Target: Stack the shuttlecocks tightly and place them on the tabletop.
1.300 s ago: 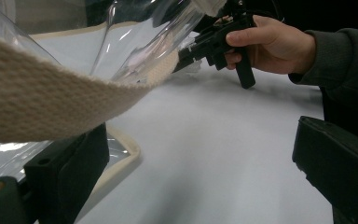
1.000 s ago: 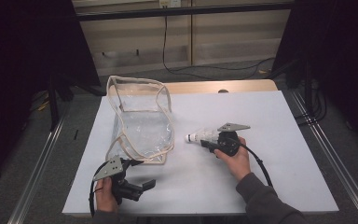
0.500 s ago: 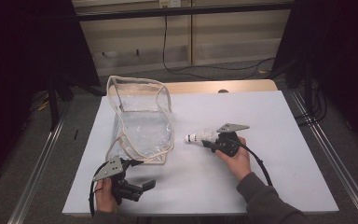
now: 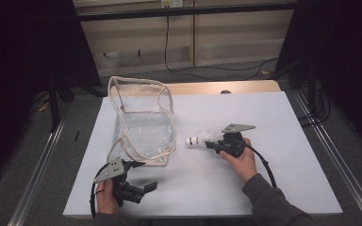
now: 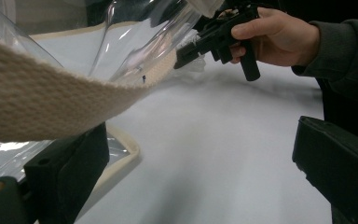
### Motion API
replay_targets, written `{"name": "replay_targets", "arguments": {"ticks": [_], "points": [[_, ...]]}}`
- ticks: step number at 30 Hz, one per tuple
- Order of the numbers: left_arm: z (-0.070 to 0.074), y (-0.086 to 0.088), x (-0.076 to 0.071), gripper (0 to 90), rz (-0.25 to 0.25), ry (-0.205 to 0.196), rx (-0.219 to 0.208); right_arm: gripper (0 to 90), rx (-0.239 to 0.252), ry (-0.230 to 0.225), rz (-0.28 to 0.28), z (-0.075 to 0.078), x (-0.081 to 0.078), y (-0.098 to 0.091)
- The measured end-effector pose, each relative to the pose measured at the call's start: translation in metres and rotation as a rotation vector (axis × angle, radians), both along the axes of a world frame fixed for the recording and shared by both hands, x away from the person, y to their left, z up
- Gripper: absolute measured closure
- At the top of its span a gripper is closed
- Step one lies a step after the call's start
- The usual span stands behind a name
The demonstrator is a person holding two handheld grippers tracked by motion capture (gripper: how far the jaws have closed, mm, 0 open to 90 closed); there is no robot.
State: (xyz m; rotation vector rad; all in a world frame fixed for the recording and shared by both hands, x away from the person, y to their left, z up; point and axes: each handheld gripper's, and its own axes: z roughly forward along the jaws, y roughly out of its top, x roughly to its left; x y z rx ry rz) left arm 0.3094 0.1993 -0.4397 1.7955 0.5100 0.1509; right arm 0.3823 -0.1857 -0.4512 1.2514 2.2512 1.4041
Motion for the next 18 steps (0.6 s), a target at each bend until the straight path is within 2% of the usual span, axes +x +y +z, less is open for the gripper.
{"name": "replay_targets", "arguments": {"ticks": [3, 6, 11, 18], "points": [[0.0, 0.0, 0.0, 3.7, 0.0, 0.0, 0.001, 88.2, 0.012, -0.007, 0.003, 0.004, -0.001, -0.001], [0.0, 0.0, 0.0, 3.7, 0.001, 0.0, 0.001, 88.4, 0.005, -0.009, 0.014, 0.006, -0.001, -0.003], [0.0, 0.001, 0.0, 3.7, 0.002, 0.0, 0.003, 88.5, 0.027, -0.007, 0.013, 0.01, -0.002, -0.006], [0.0, 0.001, 0.0, 3.7, 0.004, -0.001, 0.002, 88.4, 0.025, -0.017, 0.013, 0.015, -0.003, -0.008]]}}
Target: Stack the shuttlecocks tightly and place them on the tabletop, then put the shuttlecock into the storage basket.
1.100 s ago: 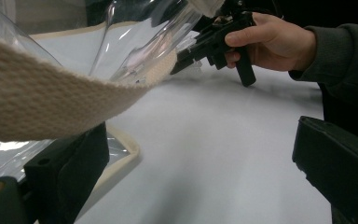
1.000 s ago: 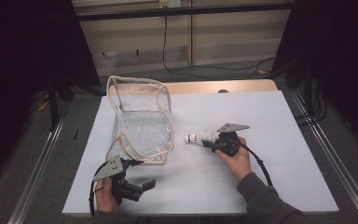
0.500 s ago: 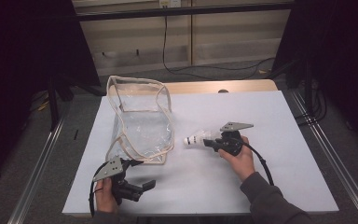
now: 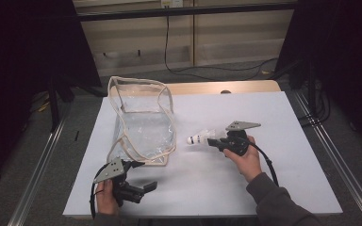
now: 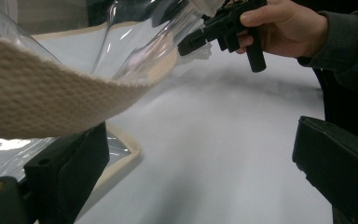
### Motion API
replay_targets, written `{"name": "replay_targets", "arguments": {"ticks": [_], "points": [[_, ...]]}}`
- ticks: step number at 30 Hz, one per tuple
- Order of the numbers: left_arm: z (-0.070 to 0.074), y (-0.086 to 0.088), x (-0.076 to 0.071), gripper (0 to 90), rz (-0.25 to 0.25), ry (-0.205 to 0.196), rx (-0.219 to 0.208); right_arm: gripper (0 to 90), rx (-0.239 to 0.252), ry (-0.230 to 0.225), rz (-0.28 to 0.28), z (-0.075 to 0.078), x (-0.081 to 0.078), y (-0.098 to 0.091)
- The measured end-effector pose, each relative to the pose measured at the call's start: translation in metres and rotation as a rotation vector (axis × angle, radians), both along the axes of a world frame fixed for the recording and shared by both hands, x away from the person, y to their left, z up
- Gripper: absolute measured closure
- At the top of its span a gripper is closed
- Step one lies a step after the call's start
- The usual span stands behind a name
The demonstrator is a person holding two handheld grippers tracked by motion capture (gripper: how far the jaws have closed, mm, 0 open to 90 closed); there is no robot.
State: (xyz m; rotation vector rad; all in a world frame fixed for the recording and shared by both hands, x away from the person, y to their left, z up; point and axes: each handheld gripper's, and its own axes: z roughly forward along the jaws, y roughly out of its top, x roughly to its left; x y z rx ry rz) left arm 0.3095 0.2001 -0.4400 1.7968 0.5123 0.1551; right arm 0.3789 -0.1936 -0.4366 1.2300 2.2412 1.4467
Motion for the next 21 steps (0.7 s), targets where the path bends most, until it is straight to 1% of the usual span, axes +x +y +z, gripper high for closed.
{"name": "replay_targets", "arguments": {"ticks": [5, 7, 10, 14, 18, 20, 21], "points": [[0.0, 0.0, 0.0, 3.7, 0.001, 0.001, -0.003, 88.4, -0.001, -0.001, 0.009, 0.003, -0.001, -0.001], [0.0, 0.0, 0.0, 3.7, 0.001, 0.001, -0.004, 88.5, 0.009, 0.0, 0.01, 0.005, -0.002, -0.002], [0.0, 0.0, 0.0, 3.7, 0.001, 0.001, -0.003, 88.4, 0.002, -0.004, 0.012, 0.009, -0.002, -0.003], [0.0, 0.0, 0.0, 3.7, 0.002, 0.002, -0.006, 88.4, 0.006, -0.008, 0.015, 0.014, -0.001, -0.004], [0.0, 0.0, 0.0, 3.7, 0.001, 0.004, -0.008, 88.4, 0.006, -0.002, 0.024, 0.017, -0.001, -0.005], [0.0, 0.0, 0.0, 3.7, 0.002, 0.004, -0.012, 88.4, 0.017, 0.001, 0.023, 0.02, -0.001, -0.005], [0.0, 0.0, -0.001, 3.7, 0.003, 0.005, -0.012, 88.4, 0.013, -0.003, 0.026, 0.021, -0.001, -0.006]]}}
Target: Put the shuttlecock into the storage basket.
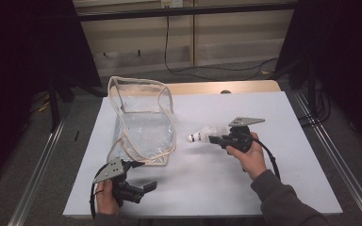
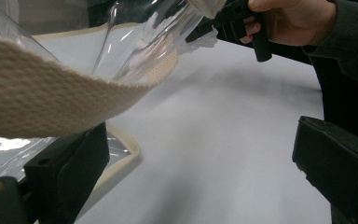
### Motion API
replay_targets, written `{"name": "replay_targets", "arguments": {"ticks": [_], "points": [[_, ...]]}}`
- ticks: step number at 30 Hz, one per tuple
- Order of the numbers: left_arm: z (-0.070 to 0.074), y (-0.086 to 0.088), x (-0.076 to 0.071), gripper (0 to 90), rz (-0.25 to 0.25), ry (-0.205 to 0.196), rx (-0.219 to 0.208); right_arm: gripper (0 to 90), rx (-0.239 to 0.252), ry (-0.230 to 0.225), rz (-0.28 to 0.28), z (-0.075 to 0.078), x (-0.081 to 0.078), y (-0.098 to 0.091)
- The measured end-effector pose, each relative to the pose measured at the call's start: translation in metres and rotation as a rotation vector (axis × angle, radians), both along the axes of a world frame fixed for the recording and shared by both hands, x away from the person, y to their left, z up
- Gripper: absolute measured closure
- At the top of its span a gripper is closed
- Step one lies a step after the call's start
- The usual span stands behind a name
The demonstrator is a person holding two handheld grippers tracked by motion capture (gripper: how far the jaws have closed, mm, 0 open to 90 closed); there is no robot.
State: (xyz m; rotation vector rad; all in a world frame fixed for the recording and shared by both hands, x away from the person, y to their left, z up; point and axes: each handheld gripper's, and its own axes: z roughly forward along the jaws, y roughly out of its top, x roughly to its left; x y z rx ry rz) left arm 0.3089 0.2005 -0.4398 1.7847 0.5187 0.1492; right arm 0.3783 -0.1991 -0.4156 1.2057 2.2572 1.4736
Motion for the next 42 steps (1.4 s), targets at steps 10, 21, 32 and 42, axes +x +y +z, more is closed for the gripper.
{"name": "replay_targets", "arguments": {"ticks": [10, 21, 32, 42], "points": [[0.001, 0.002, -0.001, 3.7, 0.002, -0.005, 0.0, 88.3, 0.002, -0.006, 0.003, 0.016, 0.003, -0.002], [-0.001, 0.003, -0.001, 3.7, 0.004, 0.001, 0.002, 88.3, -0.013, -0.035, 0.012, 0.039, 0.008, 0.0], [-0.001, 0.005, -0.002, 3.7, 0.008, 0.002, 0.001, 88.2, -0.013, -0.05, 0.015, 0.06, 0.014, 0.002], [-0.001, 0.006, -0.002, 3.7, 0.013, 0.005, -0.001, 88.1, -0.006, -0.062, 0.029, 0.075, 0.016, 0.004]]}}
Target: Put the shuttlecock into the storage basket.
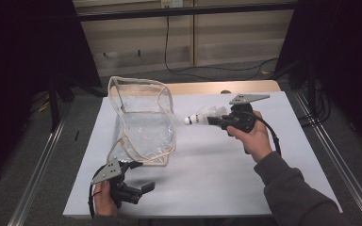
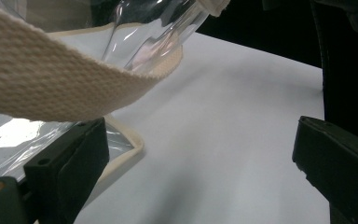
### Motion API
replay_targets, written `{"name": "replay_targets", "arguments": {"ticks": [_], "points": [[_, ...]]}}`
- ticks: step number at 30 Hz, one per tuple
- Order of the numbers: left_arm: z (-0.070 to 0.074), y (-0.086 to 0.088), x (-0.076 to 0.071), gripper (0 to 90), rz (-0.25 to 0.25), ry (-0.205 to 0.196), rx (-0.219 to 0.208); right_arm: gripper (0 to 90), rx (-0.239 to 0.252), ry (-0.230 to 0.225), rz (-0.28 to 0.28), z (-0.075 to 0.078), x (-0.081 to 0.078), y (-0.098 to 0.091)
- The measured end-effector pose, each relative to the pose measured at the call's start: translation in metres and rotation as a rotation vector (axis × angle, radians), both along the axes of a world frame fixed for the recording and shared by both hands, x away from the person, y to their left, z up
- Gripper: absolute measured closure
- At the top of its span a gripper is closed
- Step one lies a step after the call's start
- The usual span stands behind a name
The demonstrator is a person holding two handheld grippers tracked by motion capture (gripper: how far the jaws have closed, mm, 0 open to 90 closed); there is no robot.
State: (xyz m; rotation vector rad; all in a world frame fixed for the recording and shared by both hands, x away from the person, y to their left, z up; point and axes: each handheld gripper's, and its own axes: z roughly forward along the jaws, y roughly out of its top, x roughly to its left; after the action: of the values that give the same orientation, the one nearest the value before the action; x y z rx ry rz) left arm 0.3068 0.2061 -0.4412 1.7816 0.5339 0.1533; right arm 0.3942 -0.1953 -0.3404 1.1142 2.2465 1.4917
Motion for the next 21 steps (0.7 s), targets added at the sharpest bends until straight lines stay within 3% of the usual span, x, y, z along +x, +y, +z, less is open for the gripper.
{"name": "replay_targets", "arguments": {"ticks": [17, 21], "points": [[0.0, 0.001, 0.0, 3.7, 0.002, -0.004, 0.0, 88.2, -0.001, -0.013, 0.022, 0.03, 0.005, 0.007], [0.0, 0.001, 0.0, 3.7, 0.003, -0.003, -0.003, 88.1, -0.02, -0.02, 0.026, 0.037, 0.006, 0.011]]}}
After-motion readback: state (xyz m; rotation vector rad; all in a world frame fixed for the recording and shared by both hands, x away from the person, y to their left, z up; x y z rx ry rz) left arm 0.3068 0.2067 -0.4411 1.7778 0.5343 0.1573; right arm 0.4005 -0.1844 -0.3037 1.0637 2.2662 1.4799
